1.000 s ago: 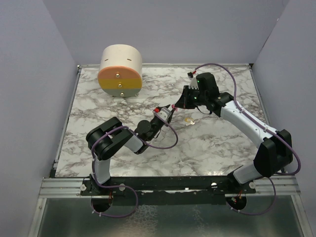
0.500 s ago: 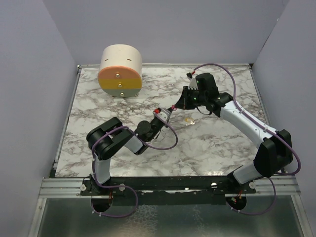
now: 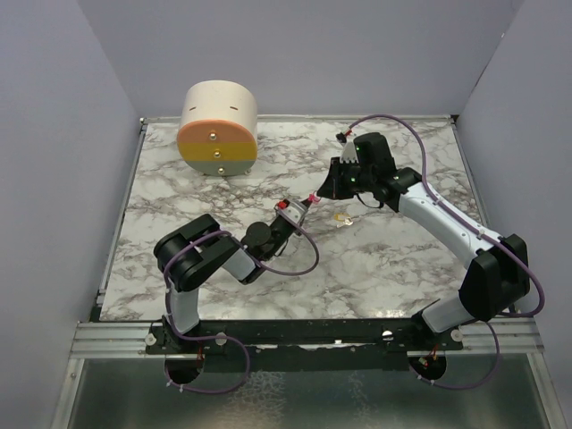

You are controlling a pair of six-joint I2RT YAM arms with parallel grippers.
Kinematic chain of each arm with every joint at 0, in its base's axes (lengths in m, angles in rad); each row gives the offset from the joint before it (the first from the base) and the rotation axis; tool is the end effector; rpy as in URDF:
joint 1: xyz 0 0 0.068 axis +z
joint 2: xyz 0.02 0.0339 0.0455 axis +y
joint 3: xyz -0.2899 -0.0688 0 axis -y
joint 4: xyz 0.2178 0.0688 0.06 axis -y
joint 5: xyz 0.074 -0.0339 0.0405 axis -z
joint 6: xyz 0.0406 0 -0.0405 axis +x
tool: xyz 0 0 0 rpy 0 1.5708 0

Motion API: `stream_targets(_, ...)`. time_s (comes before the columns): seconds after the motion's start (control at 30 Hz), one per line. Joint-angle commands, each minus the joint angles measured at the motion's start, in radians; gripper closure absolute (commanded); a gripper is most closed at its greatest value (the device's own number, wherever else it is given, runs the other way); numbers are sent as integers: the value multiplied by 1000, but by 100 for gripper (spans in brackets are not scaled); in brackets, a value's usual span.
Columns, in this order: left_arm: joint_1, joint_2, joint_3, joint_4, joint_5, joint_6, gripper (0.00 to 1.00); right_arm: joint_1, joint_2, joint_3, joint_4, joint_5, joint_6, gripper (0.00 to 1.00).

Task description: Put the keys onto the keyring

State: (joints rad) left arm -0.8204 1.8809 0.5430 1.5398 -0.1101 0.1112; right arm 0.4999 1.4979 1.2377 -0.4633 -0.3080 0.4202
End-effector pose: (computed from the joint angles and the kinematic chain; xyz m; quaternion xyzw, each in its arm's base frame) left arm 0.2277 -0.2377 0.2144 0.2454 0.5832 -0.2360 0.7375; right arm 0.2655 0.1590 0.3300 -0.0989 0.8976 0.3057 0.3019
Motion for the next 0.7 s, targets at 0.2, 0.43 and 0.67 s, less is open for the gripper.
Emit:
stream_targets(0.2, -5, -127, 19, -31, -69, -54, 100, -4, -27, -49, 39, -1, -60, 98)
stream_targets(0.43, -5, -210, 69, -248, -101, -43, 100, -4, -37, -66, 41, 47, -51, 74)
stream_targets(0.67, -5, -258, 80, -352, -115, -40, 100, -6, -99, -112, 79, 113, -33, 69)
